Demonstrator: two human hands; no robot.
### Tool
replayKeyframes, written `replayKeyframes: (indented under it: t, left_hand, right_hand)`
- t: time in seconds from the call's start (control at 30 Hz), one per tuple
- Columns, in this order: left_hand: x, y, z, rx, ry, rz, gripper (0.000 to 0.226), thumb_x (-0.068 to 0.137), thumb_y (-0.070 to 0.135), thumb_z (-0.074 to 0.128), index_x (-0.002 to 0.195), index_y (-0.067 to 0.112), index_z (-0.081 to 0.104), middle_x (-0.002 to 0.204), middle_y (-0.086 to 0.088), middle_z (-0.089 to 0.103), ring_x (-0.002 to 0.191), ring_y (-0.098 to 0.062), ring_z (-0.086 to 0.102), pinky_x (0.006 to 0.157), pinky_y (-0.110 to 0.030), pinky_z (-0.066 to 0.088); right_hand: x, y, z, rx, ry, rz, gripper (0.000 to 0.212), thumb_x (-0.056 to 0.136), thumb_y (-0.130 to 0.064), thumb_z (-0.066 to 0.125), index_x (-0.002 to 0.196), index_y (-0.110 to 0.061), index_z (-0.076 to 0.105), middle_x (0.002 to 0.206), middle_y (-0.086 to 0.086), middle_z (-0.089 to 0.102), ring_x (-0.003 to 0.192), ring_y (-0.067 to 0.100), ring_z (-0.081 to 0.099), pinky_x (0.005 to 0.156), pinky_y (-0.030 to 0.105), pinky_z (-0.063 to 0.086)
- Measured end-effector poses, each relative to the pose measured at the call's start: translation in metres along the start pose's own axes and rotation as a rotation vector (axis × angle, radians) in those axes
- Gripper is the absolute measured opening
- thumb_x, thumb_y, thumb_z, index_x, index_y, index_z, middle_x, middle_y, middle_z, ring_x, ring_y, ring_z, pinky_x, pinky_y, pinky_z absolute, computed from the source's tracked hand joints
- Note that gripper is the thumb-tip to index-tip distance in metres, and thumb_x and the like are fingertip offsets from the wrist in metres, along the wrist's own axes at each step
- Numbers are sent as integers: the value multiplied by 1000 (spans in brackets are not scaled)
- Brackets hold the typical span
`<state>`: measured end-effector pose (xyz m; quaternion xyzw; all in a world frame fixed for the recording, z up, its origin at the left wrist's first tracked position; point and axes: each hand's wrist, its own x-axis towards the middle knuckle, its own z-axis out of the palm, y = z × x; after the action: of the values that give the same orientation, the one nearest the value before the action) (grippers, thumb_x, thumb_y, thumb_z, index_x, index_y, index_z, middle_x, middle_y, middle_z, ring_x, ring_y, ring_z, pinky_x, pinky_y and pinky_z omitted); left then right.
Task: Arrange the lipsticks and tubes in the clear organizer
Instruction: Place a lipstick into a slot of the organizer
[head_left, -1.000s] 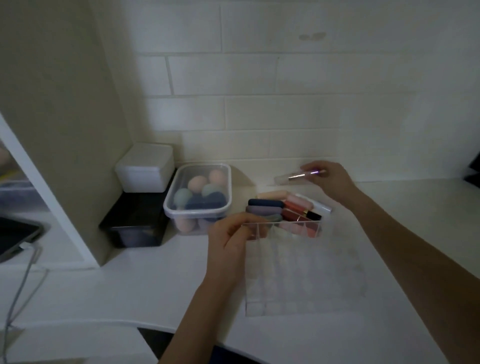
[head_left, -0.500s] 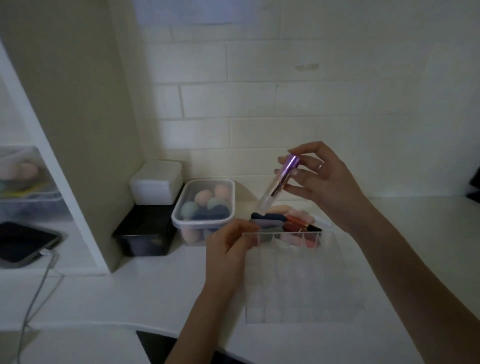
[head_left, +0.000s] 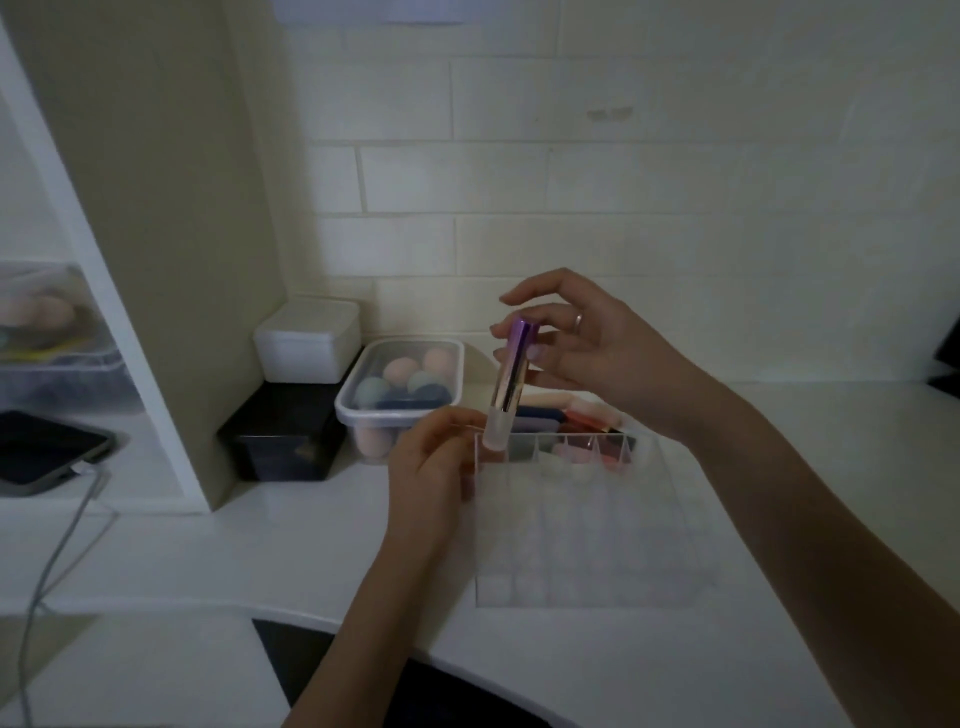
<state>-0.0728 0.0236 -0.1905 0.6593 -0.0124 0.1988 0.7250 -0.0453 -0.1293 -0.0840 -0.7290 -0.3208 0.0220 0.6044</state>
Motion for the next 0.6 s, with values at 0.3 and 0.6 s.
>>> replayKeyframes:
  t: [0.3, 0.6]
  left_hand:
    - [-3, 2, 4, 24, -24, -1, 27, 74, 17, 48, 69, 25, 74, 72, 2, 70, 67, -10, 62, 68, -41, 50]
    - [0, -2, 4, 91, -47, 56, 24, 74, 15, 46, 77, 16, 70, 79, -10, 67, 72, -16, 60, 72, -40, 48]
  right_hand:
    - [3, 11, 9, -295, -147, 44, 27, 78, 3, 69, 96, -12, 58, 94, 7, 69, 77, 8, 69, 70, 18, 55]
    - [3, 23, -41, -144, 128, 76, 27, 87, -7, 61, 112, -16, 56, 101, 8, 70, 88, 18, 70, 80, 28, 56]
